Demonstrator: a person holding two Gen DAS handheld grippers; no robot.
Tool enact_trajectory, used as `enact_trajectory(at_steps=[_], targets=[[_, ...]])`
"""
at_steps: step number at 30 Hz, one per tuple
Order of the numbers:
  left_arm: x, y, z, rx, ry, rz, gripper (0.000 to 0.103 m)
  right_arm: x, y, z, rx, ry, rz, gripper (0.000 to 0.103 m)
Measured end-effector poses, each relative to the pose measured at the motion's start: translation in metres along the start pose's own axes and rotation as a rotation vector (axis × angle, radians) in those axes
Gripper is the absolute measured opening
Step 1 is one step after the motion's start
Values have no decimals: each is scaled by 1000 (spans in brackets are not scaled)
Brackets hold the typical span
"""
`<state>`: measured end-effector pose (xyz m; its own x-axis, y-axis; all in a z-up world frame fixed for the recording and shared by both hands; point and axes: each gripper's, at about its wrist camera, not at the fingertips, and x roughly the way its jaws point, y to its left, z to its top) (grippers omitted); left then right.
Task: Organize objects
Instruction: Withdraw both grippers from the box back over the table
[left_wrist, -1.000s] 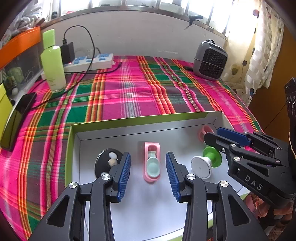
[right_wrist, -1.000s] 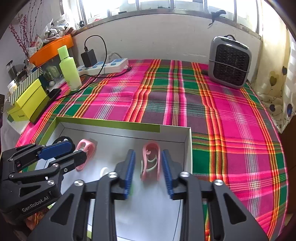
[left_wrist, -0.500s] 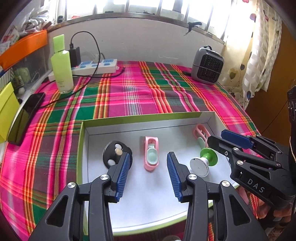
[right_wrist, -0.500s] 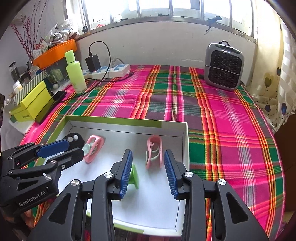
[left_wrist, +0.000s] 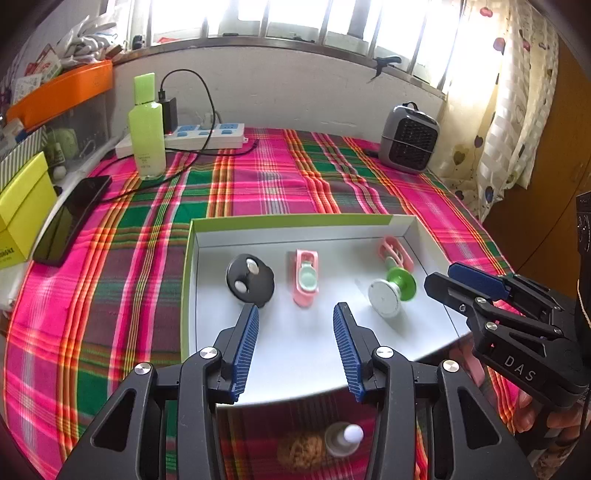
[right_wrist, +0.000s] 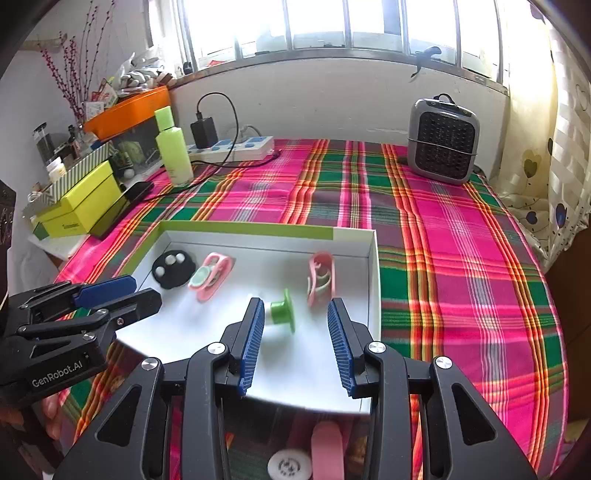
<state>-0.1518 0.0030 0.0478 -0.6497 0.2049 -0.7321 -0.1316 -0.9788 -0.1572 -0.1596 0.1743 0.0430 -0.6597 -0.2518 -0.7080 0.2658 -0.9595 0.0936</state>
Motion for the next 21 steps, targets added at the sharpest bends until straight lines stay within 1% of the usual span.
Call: enact_trajectory(at_steps=[5, 10, 21], targets=[[-11, -2, -9, 8, -15, -2, 41, -9, 3, -9, 11, -9, 11, 37], [-20, 0, -18, 12, -27, 8, 41, -20, 7, -20, -4, -21, 8, 37], [-34, 6, -40, -12, -16, -7, 41, -39, 10, -38, 2, -35, 13, 37]])
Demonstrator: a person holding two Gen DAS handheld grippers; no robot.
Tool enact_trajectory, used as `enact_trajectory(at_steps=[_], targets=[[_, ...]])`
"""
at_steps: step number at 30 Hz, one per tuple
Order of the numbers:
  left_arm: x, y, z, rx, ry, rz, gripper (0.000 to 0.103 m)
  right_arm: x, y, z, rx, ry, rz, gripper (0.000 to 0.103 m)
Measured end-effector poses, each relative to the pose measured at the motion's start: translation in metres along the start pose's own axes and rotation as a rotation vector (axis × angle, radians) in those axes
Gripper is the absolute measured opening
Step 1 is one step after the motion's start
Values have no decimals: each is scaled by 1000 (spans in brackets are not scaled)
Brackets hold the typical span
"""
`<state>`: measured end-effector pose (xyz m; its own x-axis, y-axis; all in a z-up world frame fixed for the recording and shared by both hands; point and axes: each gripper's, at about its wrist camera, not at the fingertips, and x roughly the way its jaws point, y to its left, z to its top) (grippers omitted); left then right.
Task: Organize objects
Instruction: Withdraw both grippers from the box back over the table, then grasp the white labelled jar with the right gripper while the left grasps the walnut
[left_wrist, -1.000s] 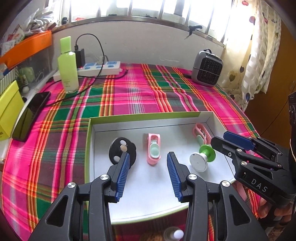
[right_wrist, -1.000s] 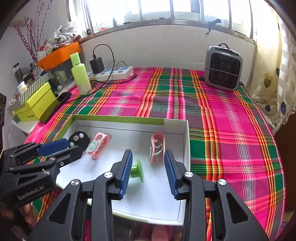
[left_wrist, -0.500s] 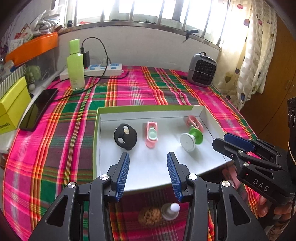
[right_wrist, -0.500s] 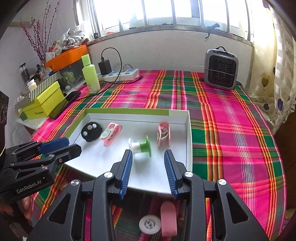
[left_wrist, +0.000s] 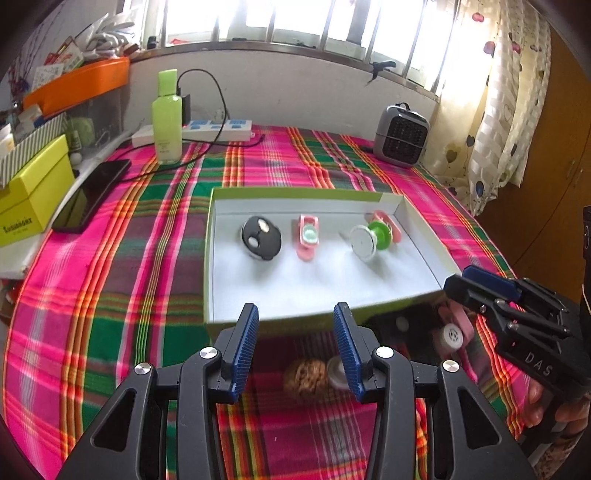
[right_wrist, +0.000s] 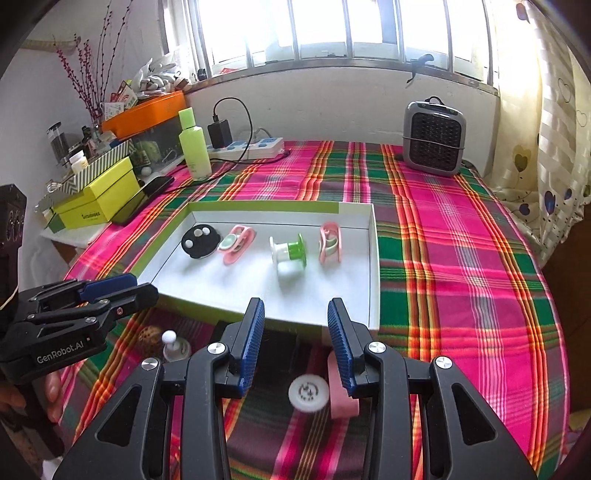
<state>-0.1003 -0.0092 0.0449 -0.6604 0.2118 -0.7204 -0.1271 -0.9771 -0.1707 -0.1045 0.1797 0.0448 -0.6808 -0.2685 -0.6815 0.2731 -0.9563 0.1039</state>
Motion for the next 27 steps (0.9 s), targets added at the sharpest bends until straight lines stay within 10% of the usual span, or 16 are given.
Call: enact_trajectory(at_steps=[27], targets=[[8, 3, -38, -2, 67, -43, 42, -11, -11, -42, 35, 29, 6, 43]])
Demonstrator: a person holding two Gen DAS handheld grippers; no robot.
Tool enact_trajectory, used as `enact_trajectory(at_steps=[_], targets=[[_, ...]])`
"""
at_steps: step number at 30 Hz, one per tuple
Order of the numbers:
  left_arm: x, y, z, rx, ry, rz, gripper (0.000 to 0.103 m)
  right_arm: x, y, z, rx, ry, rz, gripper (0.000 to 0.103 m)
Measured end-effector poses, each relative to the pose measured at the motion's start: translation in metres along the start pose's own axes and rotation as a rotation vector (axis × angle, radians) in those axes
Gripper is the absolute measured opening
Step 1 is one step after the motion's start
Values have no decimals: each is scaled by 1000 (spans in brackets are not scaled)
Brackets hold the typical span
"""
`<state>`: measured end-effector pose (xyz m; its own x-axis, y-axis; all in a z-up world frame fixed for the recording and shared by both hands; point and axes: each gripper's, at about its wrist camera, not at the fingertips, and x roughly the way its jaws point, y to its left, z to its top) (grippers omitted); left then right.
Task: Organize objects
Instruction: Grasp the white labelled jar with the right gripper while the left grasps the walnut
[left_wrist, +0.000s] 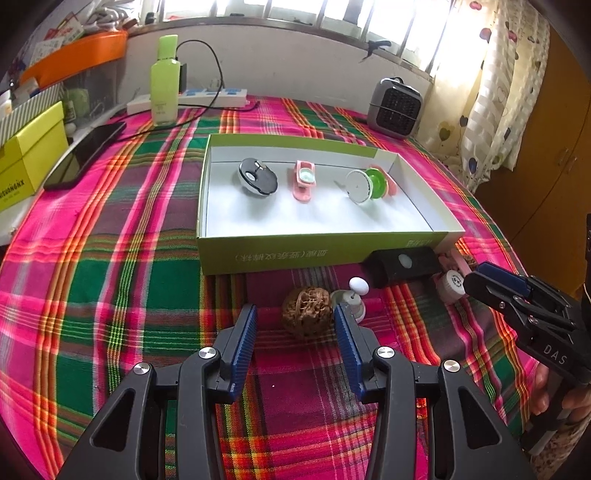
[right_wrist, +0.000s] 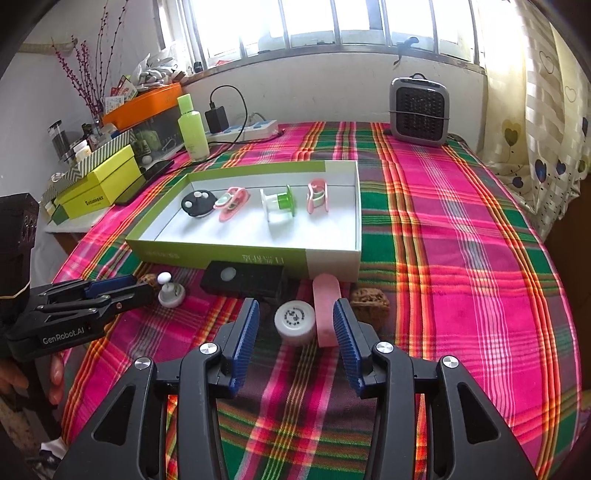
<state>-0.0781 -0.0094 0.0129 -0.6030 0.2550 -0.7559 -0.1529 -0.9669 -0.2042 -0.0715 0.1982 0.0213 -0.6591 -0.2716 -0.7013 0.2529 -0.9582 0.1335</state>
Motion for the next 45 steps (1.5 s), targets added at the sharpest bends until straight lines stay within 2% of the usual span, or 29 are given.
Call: enact_trajectory(at_steps=[20, 30, 45], targets=[[7, 3, 2, -7, -3, -3, 42, 3, 8, -4, 9, 17, 85, 43], [7, 3, 3, -5, -5, -3, 42, 16, 5, -4, 1, 55, 5, 44], [10, 4, 7, 3, -12, 6, 42, 33, 4, 1, -23, 105, -14, 43]])
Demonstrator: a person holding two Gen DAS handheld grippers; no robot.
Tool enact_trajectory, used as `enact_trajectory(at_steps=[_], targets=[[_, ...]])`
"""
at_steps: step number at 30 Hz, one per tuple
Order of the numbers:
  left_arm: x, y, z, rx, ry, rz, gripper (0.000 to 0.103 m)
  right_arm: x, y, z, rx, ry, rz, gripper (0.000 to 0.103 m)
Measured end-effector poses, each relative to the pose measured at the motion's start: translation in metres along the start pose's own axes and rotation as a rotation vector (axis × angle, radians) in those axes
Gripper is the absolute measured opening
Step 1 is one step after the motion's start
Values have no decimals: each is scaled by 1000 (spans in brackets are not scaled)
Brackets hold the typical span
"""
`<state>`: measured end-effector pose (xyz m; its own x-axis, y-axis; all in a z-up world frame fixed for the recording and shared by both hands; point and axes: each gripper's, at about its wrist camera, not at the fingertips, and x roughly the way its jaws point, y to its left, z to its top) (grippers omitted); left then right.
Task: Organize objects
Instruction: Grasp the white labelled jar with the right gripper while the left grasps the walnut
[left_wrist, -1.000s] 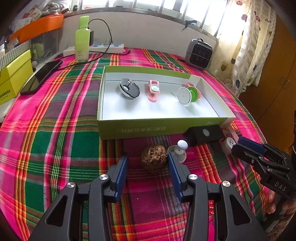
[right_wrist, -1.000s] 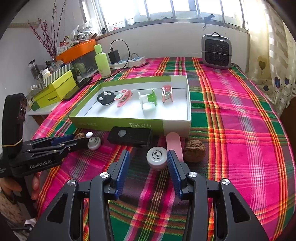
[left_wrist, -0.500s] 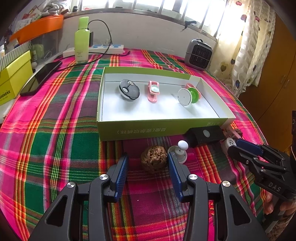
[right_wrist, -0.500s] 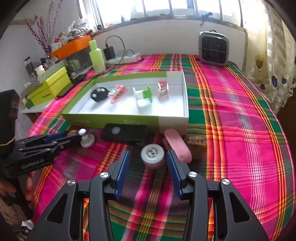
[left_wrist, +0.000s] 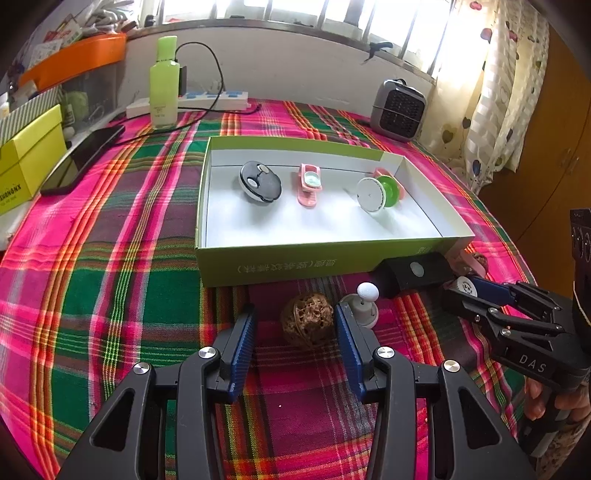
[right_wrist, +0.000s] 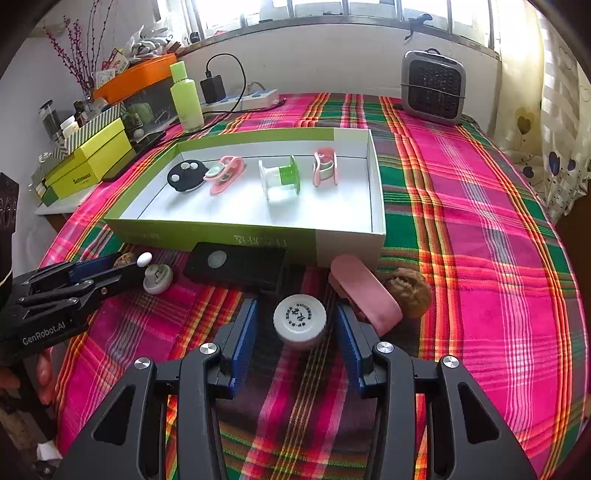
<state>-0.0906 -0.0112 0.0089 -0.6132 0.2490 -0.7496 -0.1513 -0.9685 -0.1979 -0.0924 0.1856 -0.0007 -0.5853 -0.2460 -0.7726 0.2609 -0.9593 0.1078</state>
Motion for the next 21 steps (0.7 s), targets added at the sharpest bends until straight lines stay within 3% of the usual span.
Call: enact_trajectory(at_steps=[11, 13, 17, 21], targets=[[1, 1, 2, 8, -2, 12, 41, 1, 3, 0, -12, 3, -21, 43], [1, 1, 1, 7, -2, 11, 41, 0, 3, 0, -12, 3, -28, 39], [2, 0, 1, 11, -4, 18, 28, 0, 1, 0, -8, 2, -28, 34], [0, 1, 0, 8, -5, 16, 28, 0, 2, 0, -11, 2, -28, 29]])
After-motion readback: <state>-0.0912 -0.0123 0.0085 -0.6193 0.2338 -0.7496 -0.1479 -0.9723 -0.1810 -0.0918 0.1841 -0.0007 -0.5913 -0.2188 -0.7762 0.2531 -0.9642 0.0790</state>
